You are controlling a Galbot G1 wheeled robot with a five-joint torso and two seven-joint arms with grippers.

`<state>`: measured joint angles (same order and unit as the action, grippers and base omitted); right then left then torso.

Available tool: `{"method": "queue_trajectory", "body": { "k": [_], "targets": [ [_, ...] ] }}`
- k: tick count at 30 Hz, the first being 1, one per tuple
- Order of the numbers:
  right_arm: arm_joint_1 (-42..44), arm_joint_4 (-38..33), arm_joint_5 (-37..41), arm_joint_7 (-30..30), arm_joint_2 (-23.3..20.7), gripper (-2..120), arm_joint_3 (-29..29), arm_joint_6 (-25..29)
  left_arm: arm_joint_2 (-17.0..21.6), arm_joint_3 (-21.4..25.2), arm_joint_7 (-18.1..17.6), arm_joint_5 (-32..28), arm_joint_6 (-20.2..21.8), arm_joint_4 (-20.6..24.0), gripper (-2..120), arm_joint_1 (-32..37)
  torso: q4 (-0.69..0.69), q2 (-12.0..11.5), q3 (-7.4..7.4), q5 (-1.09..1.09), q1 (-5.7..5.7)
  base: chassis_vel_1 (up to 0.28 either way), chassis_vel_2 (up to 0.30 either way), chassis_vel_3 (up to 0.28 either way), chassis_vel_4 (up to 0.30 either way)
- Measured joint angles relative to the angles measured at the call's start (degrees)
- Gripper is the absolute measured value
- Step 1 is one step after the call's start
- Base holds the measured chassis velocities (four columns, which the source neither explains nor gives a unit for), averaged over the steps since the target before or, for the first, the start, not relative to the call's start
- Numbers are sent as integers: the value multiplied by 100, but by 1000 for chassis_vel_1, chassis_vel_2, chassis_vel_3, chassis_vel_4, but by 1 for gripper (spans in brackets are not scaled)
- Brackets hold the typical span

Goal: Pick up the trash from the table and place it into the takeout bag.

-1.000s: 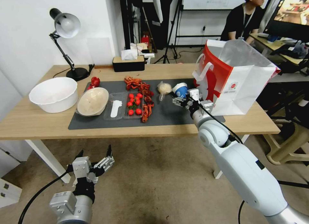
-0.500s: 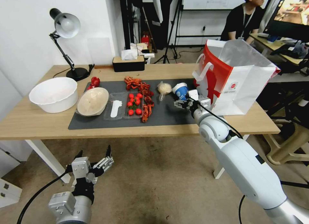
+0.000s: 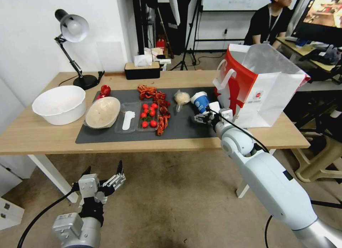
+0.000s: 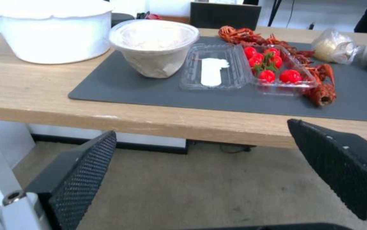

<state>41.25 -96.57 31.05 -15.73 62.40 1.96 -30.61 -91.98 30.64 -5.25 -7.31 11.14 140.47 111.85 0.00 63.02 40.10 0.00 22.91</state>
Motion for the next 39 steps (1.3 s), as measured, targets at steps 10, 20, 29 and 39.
{"method": "queue_trajectory", "body": {
  "k": [10,20,29,39],
  "targets": [
    [-45,168,184,-35,53,100,21,-3,-1,-8,11,21,0,4,100,42,0,0,0,0,0,0,0,0,0],
    [-90,388,188,-29,131,100,30,93,0,-8,14,22,0,-15,100,28,0,0,0,0,0,0,0,0,0],
    [-154,617,190,-10,192,100,28,249,0,-10,14,23,-1,-33,100,13,0,0,0,0,0,0,0,0,0],
    [-177,705,252,30,205,83,30,368,0,-36,12,38,-1,-33,100,22,0,0,0,0,0,0,0,0,0]
  ]
}}
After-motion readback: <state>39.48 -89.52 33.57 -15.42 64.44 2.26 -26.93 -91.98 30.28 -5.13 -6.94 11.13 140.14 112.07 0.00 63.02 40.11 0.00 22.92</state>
